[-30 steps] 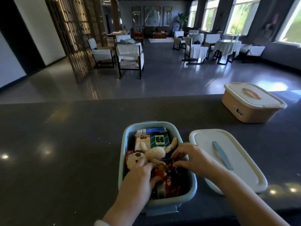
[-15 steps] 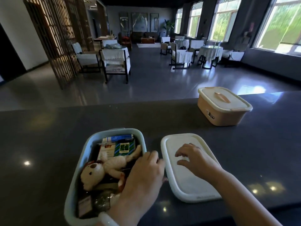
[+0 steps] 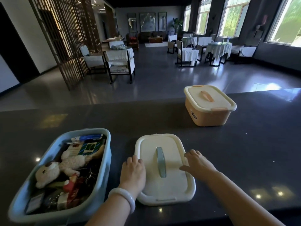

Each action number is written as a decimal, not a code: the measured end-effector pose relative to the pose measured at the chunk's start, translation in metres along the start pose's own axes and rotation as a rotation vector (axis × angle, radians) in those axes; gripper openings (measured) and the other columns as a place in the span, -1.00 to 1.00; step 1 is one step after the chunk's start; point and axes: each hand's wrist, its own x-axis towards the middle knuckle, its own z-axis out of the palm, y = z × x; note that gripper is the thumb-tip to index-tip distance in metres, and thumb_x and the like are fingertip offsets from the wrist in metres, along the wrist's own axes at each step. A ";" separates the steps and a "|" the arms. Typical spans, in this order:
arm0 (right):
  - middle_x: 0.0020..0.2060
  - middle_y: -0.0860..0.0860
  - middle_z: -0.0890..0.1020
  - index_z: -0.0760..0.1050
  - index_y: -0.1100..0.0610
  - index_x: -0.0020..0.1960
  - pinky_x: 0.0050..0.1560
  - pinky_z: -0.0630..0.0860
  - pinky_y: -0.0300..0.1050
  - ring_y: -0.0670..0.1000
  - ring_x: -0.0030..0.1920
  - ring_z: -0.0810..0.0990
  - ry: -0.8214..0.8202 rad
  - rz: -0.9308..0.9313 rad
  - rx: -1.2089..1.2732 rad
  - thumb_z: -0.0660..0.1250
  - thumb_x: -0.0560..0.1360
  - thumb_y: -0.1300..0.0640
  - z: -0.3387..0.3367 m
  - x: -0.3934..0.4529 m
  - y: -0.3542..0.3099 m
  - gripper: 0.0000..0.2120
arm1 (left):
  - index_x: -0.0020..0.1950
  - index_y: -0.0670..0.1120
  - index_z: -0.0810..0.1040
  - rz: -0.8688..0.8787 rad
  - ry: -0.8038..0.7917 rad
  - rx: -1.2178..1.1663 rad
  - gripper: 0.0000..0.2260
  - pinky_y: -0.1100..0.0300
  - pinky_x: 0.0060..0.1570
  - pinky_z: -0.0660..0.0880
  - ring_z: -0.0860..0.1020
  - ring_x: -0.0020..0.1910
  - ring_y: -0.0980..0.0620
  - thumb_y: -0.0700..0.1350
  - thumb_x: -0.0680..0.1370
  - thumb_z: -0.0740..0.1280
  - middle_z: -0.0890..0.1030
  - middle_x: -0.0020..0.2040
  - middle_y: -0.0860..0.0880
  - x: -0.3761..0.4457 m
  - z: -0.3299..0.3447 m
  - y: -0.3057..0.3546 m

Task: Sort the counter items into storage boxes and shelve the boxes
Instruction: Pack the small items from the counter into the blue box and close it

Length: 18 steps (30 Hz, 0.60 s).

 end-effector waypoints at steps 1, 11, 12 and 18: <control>0.20 0.00 0.40 0.34 0.09 0.37 0.27 0.36 -0.05 0.05 0.25 0.37 -0.003 0.016 -0.002 0.30 0.47 -0.26 0.004 0.001 0.003 -0.39 | 0.29 -0.12 0.41 -0.044 -0.016 -0.010 -0.69 0.07 0.12 0.40 0.39 0.14 -0.08 -0.03 0.59 0.21 0.41 0.21 -0.11 0.003 0.004 0.001; 0.19 -0.04 0.27 0.26 0.02 0.44 0.37 0.20 -0.05 0.04 0.25 0.24 0.078 0.134 0.134 0.26 0.31 -0.47 0.043 0.006 0.018 -0.14 | 0.38 -0.21 0.35 -0.280 -0.096 -0.146 -0.35 0.11 0.18 0.39 0.33 0.22 -0.07 0.31 0.57 0.07 0.33 0.27 -0.10 0.002 0.033 0.003; 0.19 -0.04 0.27 0.27 -0.02 0.42 0.37 0.19 -0.04 0.05 0.24 0.23 0.084 0.143 0.132 0.25 0.30 -0.48 0.045 0.005 0.019 -0.16 | 0.37 -0.21 0.35 -0.317 -0.093 -0.177 -0.35 0.12 0.18 0.39 0.31 0.24 -0.08 0.32 0.57 0.08 0.32 0.28 -0.11 0.000 0.035 0.004; 0.14 -0.02 0.28 0.40 -0.04 0.31 0.28 0.31 0.01 0.07 0.19 0.25 0.172 0.242 0.312 0.33 0.36 -0.36 0.055 0.002 0.018 -0.36 | 0.30 -0.08 0.43 -0.461 -0.144 -0.513 -0.51 0.09 0.15 0.42 0.31 0.24 -0.11 0.25 0.54 0.23 0.31 0.28 -0.12 0.004 0.026 0.006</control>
